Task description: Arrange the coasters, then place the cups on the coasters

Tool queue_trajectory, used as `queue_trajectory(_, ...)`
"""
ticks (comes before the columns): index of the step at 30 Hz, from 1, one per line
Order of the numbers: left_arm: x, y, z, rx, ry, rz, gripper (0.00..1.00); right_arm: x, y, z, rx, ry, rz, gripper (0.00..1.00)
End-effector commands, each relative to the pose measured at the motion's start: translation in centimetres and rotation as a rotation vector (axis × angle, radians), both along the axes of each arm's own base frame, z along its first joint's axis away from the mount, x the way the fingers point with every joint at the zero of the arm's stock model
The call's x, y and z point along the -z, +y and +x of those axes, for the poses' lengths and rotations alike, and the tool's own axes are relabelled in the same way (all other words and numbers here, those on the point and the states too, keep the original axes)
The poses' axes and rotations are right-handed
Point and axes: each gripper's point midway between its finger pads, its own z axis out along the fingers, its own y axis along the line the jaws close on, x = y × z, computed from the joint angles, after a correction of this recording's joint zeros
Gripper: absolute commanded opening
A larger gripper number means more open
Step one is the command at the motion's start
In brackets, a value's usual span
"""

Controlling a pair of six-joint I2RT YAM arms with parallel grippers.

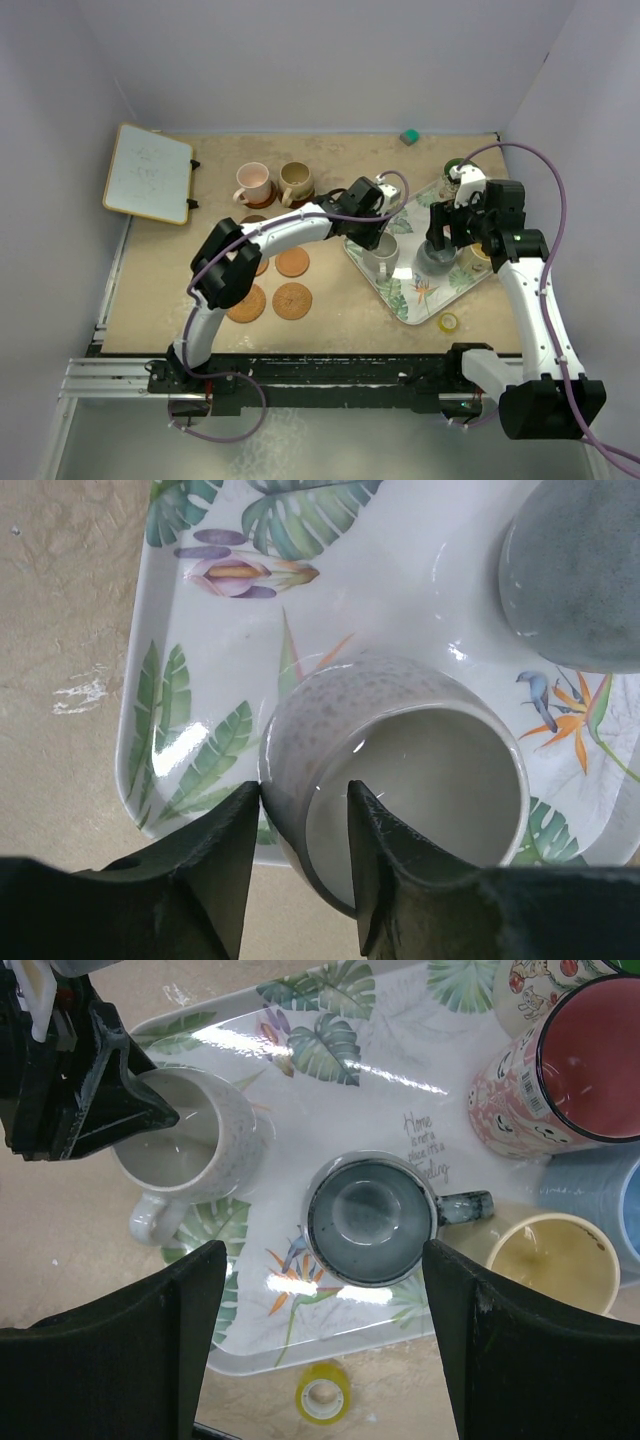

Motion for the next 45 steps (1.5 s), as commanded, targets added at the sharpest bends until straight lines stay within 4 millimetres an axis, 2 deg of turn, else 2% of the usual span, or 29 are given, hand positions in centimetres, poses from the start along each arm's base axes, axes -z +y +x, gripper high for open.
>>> queue_trajectory(1,-1.4,-1.3,0.6,0.04,-0.055,-0.018,0.35,-0.7,0.2,0.2,-0.016,-0.038,0.007,0.81)
queue_trajectory(15,-0.6,-2.2,1.3,0.093,-0.078,0.033,0.2,-1.3,-0.4,0.0,0.006,-0.072,-0.018,0.81)
queue_trajectory(23,-0.7,-2.8,0.8,0.159,-0.088,0.027,0.14,-1.8,-0.9,-0.1,0.027,-0.094,-0.024,0.81)
queue_trajectory(31,-2.9,-3.3,1.1,0.225,-0.154,0.004,0.03,-1.8,-1.1,-0.1,0.034,-0.095,-0.026,0.81)
queue_trajectory(37,-5.3,-3.6,1.0,0.28,-0.21,-0.023,0.03,-2.0,-1.3,-0.1,0.043,-0.104,-0.029,0.81)
queue_trajectory(45,-8.5,-2.8,1.1,0.343,-0.337,-0.039,0.03,-2.6,-1.9,-0.3,0.069,-0.129,-0.035,0.81)
